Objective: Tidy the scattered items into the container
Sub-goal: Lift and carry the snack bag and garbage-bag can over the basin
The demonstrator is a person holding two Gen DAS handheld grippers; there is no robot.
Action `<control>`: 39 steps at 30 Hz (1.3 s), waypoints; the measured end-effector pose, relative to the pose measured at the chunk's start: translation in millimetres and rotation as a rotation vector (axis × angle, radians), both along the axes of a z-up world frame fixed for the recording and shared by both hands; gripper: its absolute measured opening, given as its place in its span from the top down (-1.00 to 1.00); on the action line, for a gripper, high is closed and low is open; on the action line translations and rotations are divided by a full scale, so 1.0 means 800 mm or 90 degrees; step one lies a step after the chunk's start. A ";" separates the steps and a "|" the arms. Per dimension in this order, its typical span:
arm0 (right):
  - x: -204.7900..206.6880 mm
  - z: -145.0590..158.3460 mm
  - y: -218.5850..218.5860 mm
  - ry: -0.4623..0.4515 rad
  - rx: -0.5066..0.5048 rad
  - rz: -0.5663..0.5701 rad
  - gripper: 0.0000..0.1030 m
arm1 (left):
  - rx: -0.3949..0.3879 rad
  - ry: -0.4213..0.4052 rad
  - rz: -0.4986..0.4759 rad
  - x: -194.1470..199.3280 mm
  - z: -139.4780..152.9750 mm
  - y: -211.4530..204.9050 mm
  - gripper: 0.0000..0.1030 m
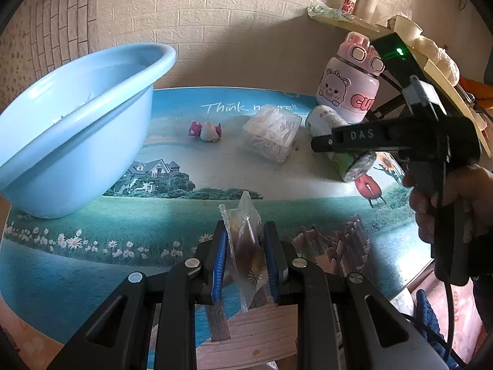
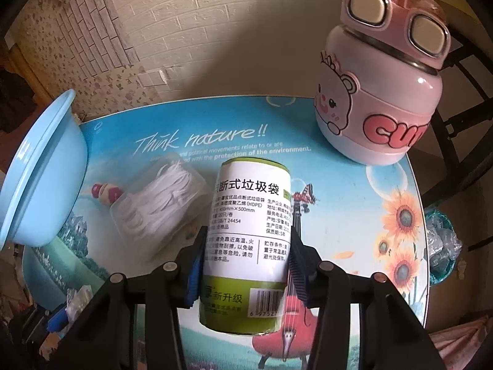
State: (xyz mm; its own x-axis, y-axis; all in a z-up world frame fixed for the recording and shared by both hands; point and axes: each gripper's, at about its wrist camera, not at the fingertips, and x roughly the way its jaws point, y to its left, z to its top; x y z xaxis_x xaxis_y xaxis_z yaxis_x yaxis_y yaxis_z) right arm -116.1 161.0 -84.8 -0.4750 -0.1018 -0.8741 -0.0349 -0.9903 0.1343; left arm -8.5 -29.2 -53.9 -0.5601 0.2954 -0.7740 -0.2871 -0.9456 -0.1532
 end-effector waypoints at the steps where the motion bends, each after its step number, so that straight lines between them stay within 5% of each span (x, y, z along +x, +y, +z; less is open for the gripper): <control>1: 0.004 0.000 0.000 0.000 0.001 0.004 0.07 | -0.001 0.002 0.000 0.001 0.001 0.001 0.58; 21: 0.075 0.024 0.021 0.026 -0.016 0.027 0.07 | -0.007 0.029 0.012 0.021 0.026 0.011 0.58; 39: 0.097 0.082 -0.005 0.079 -0.028 0.076 0.08 | 0.029 0.088 0.032 0.019 0.091 -0.009 0.58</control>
